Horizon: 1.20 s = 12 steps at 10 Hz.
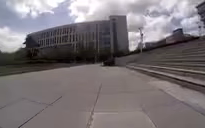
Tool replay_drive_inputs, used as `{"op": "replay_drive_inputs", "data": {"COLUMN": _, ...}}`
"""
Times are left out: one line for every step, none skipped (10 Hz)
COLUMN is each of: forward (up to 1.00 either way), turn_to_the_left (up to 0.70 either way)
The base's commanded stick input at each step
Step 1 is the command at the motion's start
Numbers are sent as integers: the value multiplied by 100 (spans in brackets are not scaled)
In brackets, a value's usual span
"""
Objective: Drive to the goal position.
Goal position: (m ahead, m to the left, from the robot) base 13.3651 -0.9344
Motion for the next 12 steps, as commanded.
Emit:
{"op": "replay_drive_inputs", "data": {"forward": 70, "turn_to_the_left": 0}}
{"op": "replay_drive_inputs", "data": {"forward": 70, "turn_to_the_left": 0}}
{"op": "replay_drive_inputs", "data": {"forward": 70, "turn_to_the_left": 0}}
{"op": "replay_drive_inputs", "data": {"forward": 70, "turn_to_the_left": 0}}
{"op": "replay_drive_inputs", "data": {"forward": 70, "turn_to_the_left": 0}}
{"op": "replay_drive_inputs", "data": {"forward": 70, "turn_to_the_left": 0}}
{"op": "replay_drive_inputs", "data": {"forward": 70, "turn_to_the_left": 0}}
{"op": "replay_drive_inputs", "data": {"forward": 70, "turn_to_the_left": 0}}
{"op": "replay_drive_inputs", "data": {"forward": 70, "turn_to_the_left": 0}}
{"op": "replay_drive_inputs", "data": {"forward": 70, "turn_to_the_left": 1}}
{"op": "replay_drive_inputs", "data": {"forward": 70, "turn_to_the_left": 1}}
{"op": "replay_drive_inputs", "data": {"forward": 70, "turn_to_the_left": 1}}
